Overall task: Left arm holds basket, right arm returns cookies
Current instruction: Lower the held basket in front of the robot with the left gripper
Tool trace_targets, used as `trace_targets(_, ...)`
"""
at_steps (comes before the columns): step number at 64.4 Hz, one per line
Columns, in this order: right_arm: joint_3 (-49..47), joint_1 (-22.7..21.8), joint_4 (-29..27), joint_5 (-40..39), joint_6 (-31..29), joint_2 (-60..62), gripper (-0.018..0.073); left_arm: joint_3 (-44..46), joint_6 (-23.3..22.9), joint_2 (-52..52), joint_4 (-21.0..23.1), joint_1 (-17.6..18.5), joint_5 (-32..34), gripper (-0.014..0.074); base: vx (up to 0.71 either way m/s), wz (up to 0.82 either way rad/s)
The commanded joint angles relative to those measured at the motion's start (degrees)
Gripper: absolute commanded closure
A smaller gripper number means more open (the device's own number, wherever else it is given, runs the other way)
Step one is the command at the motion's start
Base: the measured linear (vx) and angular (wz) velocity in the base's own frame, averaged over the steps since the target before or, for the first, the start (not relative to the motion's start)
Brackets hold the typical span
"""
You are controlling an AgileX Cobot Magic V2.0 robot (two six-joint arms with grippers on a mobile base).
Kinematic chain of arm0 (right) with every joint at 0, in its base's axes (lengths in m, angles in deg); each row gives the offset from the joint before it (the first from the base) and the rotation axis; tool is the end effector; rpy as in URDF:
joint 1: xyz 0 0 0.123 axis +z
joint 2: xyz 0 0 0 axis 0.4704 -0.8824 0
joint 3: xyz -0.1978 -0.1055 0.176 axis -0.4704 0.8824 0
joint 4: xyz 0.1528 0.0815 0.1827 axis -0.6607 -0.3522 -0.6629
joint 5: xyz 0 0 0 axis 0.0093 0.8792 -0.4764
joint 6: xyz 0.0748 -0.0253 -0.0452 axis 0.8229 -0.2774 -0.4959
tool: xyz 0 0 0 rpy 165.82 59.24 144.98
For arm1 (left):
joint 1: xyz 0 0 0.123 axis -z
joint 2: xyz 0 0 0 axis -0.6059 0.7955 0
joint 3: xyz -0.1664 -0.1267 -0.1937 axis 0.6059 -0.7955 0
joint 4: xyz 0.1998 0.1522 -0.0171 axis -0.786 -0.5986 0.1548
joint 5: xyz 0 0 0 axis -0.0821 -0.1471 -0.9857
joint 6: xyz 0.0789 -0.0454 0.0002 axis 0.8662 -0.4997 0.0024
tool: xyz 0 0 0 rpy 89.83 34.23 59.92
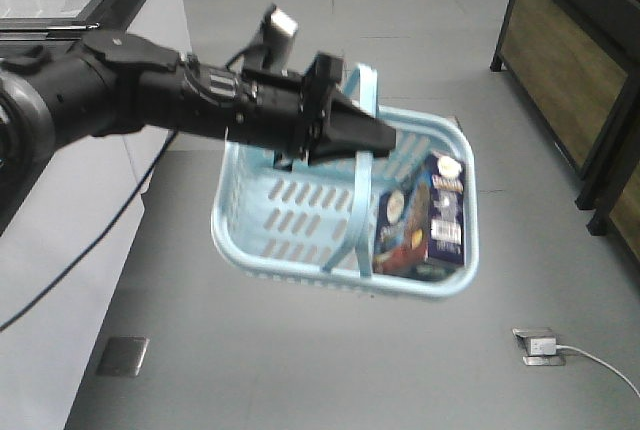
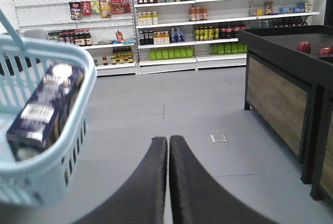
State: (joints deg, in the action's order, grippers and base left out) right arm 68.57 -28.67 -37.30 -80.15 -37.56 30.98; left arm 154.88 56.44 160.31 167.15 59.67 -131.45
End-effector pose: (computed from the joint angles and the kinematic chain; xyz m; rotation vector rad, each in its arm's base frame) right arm 0.0569 -0.0008 0.1988 0.0344 1.5561 0.0147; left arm 0.3536 -0.2329 0.3128 0.4220 2.2551 -1.7472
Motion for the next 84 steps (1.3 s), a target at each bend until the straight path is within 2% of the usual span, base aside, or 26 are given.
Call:
trace_targets(1,-0.03,-0.34,0.16,-4.38,0.08,0.61,0.0568,-5.14,4.97,-4.44,6.9,0.24,-1.21,0.0604,0.0,0.0)
trace_targets(13,-0.03,-0.34,0.16,-4.38,0.08,0.61,0.0568,-22.03,14.4,-9.83,18.66,-1.21,-1.76,0.0604,0.0,0.0)
trace_targets(28,-0.03,-0.34,0.16,-4.38,0.08,0.61,0.0568,-37.53,20.19,-16.04,18.66,-1.13,-1.38,0.0603,0.0,0.0)
trace_targets(35,-0.03,-0.34,0.16,-4.38,0.08,0.61,0.0568,-42.1,20.95,-18.39,18.66,-1.19,-0.33,0.0603,0.0,0.0)
trace_targets(46,-0.03,-0.34,0.16,-4.38,0.08,0.61,0.0568,-44.7,20.88,-19.97,18.66,-1.12,-1.21,0.0603,0.0,0.0)
trace_targets(84,-0.03,-0.34,0.16,-4.38,0.08,0.61,0.0568,-44.58,20.94,-20.04,18.28,-1.12,-1.14,0.0603,0.0,0.0)
